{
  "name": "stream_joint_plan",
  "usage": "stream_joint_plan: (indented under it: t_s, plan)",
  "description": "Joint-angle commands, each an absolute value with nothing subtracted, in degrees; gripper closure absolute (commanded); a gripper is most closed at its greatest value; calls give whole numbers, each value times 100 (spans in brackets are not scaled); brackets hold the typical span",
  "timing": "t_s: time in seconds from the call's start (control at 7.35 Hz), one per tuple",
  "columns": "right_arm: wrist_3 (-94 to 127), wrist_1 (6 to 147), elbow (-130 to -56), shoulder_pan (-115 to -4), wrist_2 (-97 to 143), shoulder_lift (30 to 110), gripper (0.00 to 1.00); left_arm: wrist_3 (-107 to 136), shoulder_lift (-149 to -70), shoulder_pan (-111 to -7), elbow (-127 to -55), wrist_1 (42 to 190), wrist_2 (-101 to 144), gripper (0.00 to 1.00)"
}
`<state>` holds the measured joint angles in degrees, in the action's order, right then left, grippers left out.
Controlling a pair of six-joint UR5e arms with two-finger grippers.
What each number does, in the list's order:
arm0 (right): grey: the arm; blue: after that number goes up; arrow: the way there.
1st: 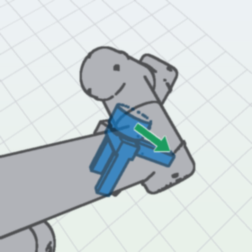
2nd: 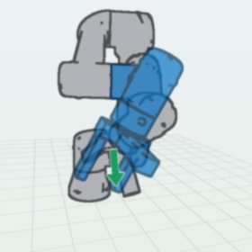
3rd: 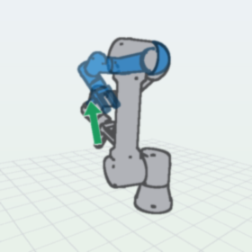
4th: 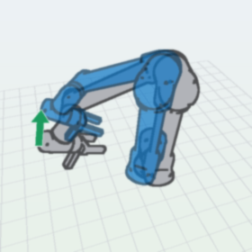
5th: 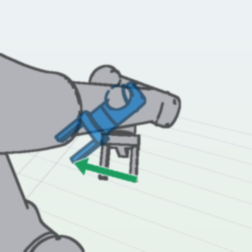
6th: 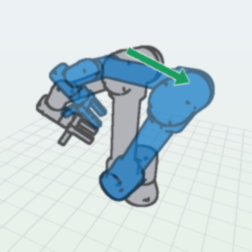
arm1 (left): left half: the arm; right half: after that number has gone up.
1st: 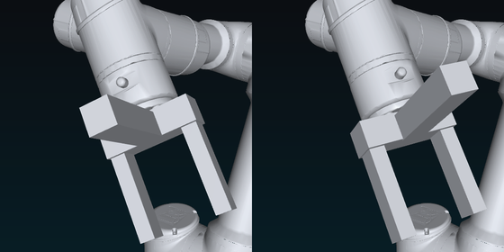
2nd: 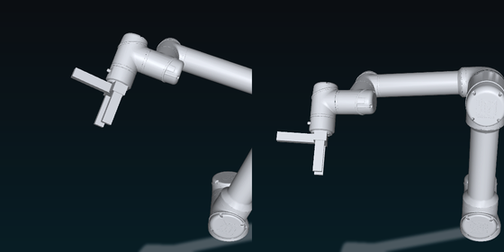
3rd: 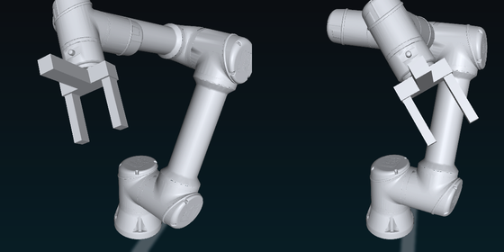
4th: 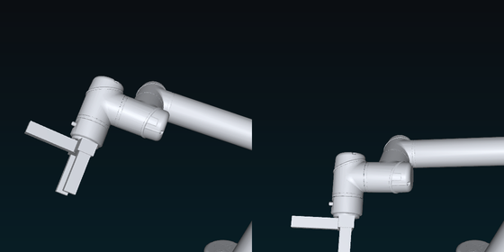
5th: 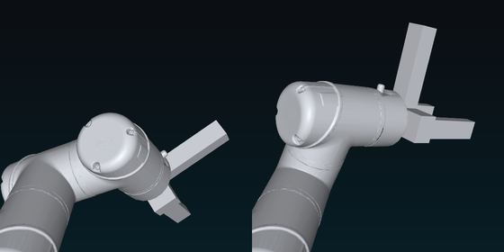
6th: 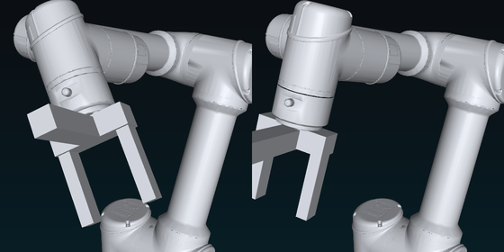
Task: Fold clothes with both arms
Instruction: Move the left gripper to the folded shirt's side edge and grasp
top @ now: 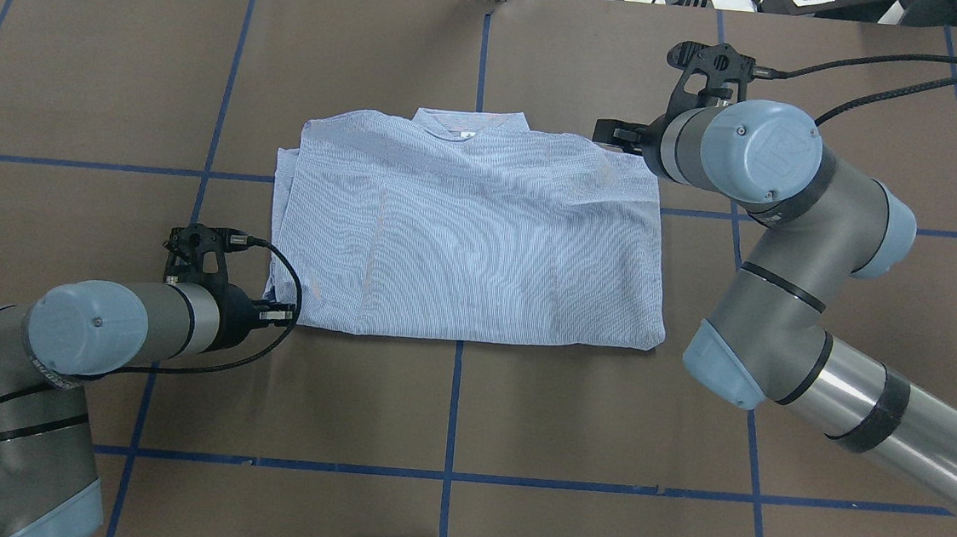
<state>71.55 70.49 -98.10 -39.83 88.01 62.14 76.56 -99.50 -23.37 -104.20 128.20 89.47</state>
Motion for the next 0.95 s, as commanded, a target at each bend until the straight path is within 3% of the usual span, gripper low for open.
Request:
stream_joint_plan:
  t_s: [0.0, 0.27, 0.41, 0.82]
  plan:
    - [7146, 7049, -9791, -3964, 8798, 6214, 0, 7359, -9739, -2503, -10424, 12815, 8930, 100]
    - [7154, 7049, -9782, -3955, 8798, 6214, 0, 6377, -9834, -3458, -9857, 12832, 8947, 100]
    - [7154, 7049, -9782, -3946, 8789, 6214, 0, 5780, -10340, -4072, -9226, 12832, 8956, 100]
    - [7172, 7049, -9791, -3876, 8772, 6205, 0, 5546, -12833, -4815, -5787, 13617, 8938, 100]
